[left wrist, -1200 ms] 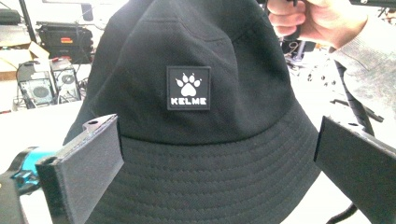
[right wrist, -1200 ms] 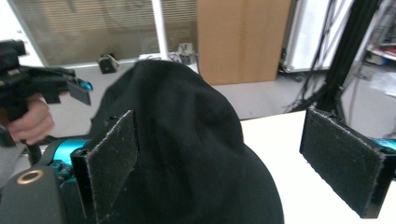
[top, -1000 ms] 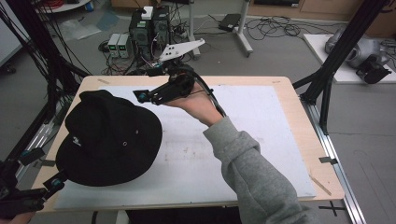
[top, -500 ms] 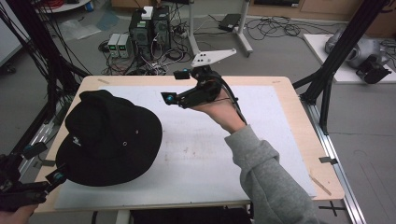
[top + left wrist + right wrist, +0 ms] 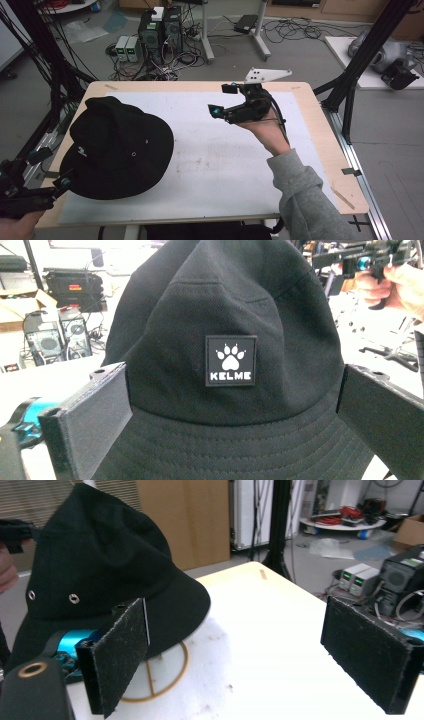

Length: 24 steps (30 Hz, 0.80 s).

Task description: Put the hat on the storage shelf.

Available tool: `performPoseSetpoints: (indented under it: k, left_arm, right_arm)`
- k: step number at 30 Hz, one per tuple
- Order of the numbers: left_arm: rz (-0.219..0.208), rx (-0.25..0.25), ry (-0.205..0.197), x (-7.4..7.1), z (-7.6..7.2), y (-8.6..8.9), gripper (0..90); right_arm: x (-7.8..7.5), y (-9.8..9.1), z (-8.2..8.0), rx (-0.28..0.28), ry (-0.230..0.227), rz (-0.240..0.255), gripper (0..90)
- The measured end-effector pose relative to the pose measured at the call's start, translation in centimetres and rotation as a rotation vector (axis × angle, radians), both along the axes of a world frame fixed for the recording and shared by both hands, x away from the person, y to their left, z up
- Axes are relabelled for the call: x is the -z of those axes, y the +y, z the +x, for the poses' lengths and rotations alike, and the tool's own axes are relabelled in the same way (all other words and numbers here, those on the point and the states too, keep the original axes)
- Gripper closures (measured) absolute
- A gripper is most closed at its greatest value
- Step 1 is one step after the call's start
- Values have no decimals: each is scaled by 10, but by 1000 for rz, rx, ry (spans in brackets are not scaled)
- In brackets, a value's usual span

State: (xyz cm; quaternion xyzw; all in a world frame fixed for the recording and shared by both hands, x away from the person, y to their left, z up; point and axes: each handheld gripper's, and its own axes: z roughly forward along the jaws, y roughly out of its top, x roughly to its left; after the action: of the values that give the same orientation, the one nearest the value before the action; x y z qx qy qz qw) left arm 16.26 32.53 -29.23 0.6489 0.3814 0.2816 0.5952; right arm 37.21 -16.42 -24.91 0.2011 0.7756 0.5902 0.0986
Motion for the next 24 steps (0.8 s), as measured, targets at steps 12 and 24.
performPoseSetpoints:
  k: [12,24]
  left_arm:
    - [-14,14,-16,-4,7,0,17]
    - [-38,-10,-37,-7,7,11,17]
  right_arm:
    - [22,-53,-16,86,8,6,112]
    - [41,-123,-34,204,19,43,112]
